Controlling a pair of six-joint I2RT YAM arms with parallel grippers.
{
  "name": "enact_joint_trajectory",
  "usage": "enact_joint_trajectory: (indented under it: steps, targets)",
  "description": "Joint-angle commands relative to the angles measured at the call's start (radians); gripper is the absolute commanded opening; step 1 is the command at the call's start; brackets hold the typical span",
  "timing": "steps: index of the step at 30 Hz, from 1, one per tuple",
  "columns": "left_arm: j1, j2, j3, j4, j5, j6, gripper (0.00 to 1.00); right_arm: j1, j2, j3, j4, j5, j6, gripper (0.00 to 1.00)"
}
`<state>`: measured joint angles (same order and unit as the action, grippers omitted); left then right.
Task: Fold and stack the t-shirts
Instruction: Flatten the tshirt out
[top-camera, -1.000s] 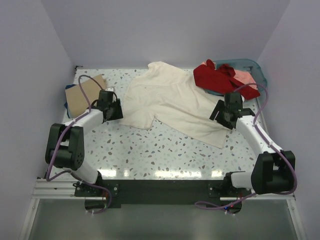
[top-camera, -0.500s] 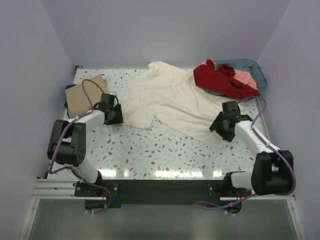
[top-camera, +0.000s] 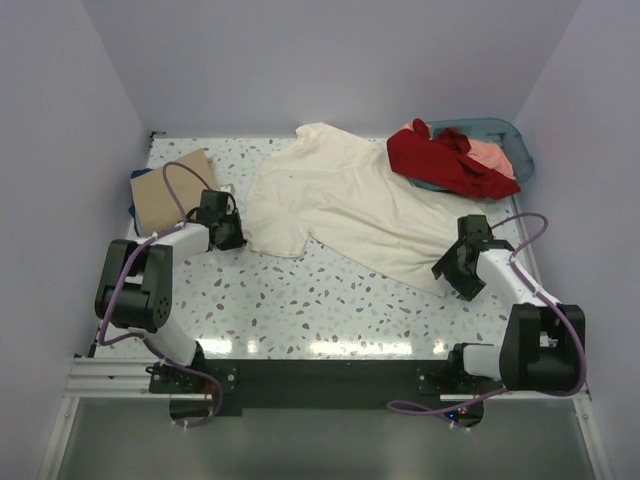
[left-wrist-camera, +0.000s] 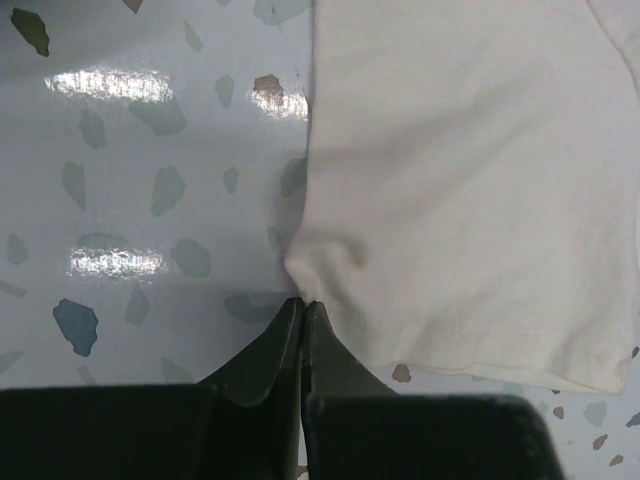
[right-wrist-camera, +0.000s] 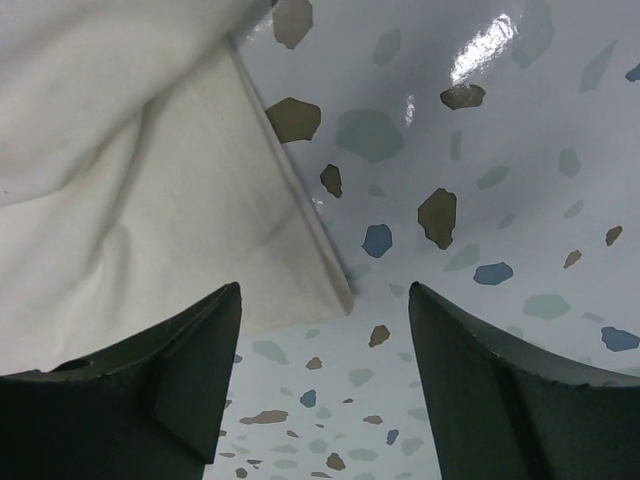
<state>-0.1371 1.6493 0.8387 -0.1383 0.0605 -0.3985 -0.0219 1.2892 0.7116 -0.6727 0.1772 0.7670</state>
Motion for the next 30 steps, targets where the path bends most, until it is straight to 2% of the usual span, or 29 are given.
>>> enact_joint_trajectory:
  steps: [1,5,18,21,26,30]
  targets:
    - [0.004,-0.020,0.002,0.000,0.022,-0.028,0.00,-0.007,-0.021,-0.029,-0.019,0.025,0.028,0.70]
    - [0.005,-0.031,0.051,-0.027,0.018,-0.025,0.00,-0.009,0.004,-0.044,-0.007,0.012,0.023,0.60]
    - [0.007,-0.048,0.063,-0.050,0.002,-0.023,0.00,-0.009,0.094,-0.063,0.064,-0.053,0.011,0.39]
    - [0.008,-0.051,0.060,-0.040,0.009,-0.020,0.00,-0.007,0.117,-0.058,0.081,-0.061,0.008,0.28]
    - [0.010,-0.077,0.062,-0.007,0.033,-0.036,0.00,-0.009,0.121,-0.020,0.058,-0.070,0.000,0.00]
    - [0.017,-0.106,0.089,0.000,0.058,-0.071,0.00,-0.007,0.055,0.054,-0.002,-0.074,-0.005,0.00]
